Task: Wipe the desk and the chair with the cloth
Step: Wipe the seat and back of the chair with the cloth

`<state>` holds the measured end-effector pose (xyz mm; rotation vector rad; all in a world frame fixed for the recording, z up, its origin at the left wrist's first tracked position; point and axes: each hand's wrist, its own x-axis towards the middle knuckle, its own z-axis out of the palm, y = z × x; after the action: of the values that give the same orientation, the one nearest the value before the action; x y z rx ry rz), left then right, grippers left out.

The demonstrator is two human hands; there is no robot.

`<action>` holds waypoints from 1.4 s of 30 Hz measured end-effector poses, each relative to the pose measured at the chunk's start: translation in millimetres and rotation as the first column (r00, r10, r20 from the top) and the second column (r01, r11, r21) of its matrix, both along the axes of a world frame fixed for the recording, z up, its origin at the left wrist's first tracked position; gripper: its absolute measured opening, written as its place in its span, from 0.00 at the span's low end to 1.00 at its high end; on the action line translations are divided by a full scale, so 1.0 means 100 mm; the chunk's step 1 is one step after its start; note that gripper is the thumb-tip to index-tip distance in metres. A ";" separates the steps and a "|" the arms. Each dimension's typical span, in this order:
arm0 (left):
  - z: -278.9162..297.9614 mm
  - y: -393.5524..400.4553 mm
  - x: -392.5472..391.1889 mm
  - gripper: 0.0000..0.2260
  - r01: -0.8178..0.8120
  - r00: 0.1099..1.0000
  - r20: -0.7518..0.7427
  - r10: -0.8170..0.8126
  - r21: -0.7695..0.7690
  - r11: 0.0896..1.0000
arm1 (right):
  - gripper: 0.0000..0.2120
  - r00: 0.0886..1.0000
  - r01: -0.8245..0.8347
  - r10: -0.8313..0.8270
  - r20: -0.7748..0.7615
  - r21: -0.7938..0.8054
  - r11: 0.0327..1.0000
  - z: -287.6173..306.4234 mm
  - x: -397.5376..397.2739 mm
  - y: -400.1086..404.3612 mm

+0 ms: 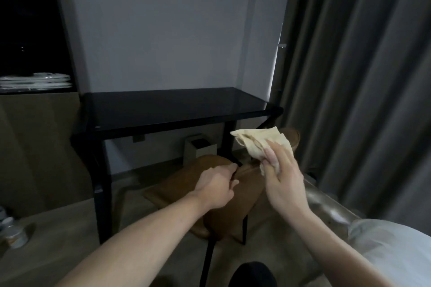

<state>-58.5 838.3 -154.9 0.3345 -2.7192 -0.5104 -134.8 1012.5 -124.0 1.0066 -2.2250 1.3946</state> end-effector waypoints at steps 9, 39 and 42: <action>0.00 -0.79 0.63 0.09 -0.098 0.992 0.087 0.094 0.044 0.994 | 0.23 0.991 -0.081 0.098 -0.091 0.176 0.981 -0.12 0.51 -0.56; 0.36 -1.01 0.45 0.21 0.045 0.994 0.065 -0.085 0.470 0.881 | 0.21 0.990 -0.013 0.054 -0.128 0.304 0.953 0.05 0.01 -0.71; 0.33 -1.04 0.44 0.21 0.042 0.996 0.048 -0.078 0.516 0.856 | 0.21 0.988 0.020 0.016 -0.153 0.228 0.974 0.00 -0.23 -0.78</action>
<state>-14.8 734.3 -122.4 0.4048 -2.6180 -1.2750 -157.4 934.3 -124.5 1.1448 -2.3050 1.0364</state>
